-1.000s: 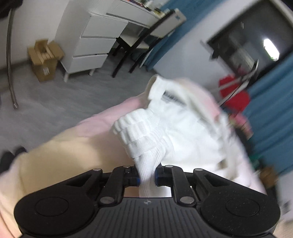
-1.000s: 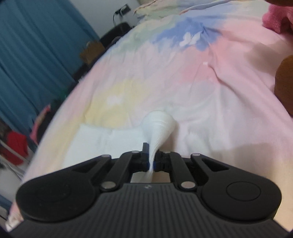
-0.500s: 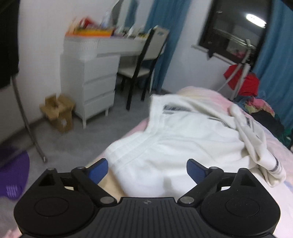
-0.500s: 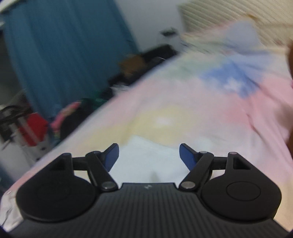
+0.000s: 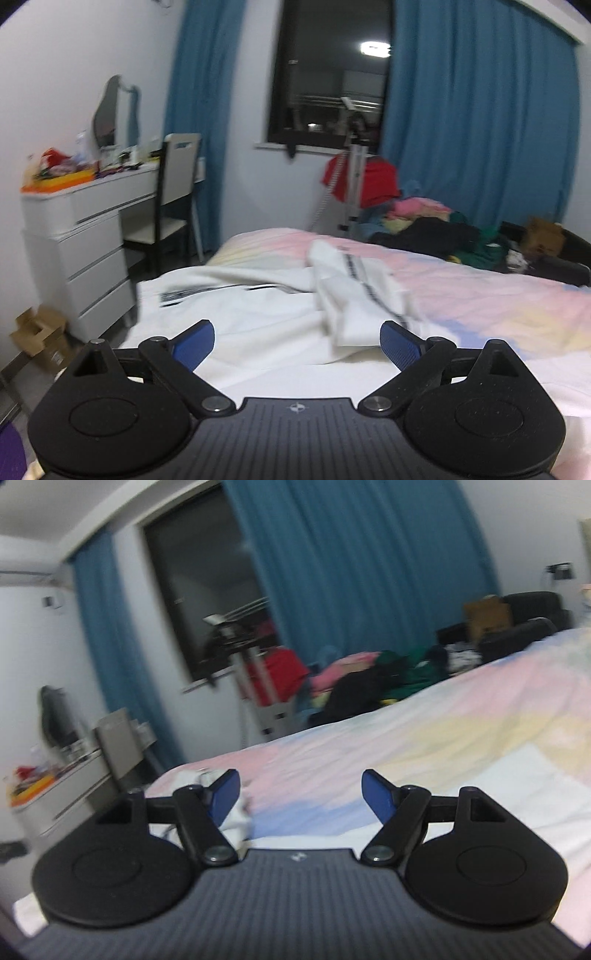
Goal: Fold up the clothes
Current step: 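Lay the sweatpants down and open both grippers, then grasp the sweatpants waistband again with the left gripper and lift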
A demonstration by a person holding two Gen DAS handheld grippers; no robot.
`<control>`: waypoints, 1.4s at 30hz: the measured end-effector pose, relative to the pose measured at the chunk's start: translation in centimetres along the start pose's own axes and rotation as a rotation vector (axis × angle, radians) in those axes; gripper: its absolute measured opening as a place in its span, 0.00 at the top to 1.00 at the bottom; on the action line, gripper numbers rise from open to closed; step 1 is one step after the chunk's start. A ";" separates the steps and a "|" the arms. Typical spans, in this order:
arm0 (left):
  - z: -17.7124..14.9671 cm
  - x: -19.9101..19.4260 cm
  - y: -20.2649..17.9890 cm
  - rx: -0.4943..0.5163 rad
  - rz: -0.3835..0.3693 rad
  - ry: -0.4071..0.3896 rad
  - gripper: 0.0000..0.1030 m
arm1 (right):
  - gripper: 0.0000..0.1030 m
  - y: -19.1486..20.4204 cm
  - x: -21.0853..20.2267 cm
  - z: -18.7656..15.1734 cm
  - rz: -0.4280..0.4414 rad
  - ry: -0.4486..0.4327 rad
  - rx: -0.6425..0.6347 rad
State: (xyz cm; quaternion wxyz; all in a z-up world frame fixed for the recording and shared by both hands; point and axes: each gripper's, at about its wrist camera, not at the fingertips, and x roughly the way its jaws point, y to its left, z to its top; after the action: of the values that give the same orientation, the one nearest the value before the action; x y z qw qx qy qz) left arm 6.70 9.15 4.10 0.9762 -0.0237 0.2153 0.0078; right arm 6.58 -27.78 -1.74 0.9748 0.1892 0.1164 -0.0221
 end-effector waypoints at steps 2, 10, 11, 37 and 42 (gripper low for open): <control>-0.3 0.5 -1.7 0.020 -0.015 -0.006 0.05 | 0.27 0.8 0.1 -0.3 0.030 0.009 -0.021; -3.1 5.3 -3.2 0.019 -0.141 0.019 0.02 | 0.27 2.8 1.0 -2.3 0.043 0.040 -0.043; -3.1 6.7 -3.0 0.024 -0.138 0.027 0.02 | 0.27 2.9 1.2 -2.6 0.039 0.046 -0.041; 8.5 51.8 -7.0 0.026 0.095 0.292 0.22 | 0.27 -0.6 12.2 -8.6 -0.046 0.145 0.008; 7.7 52.1 -7.7 0.115 0.066 0.291 0.87 | 0.27 -0.8 12.1 -8.9 -0.056 0.131 0.013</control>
State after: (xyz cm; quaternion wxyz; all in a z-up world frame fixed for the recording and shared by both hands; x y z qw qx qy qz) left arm 57.44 2.07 -10.47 0.9337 0.0387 0.3551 0.0241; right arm 16.36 -25.22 -12.88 0.9628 0.1930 0.1852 -0.0375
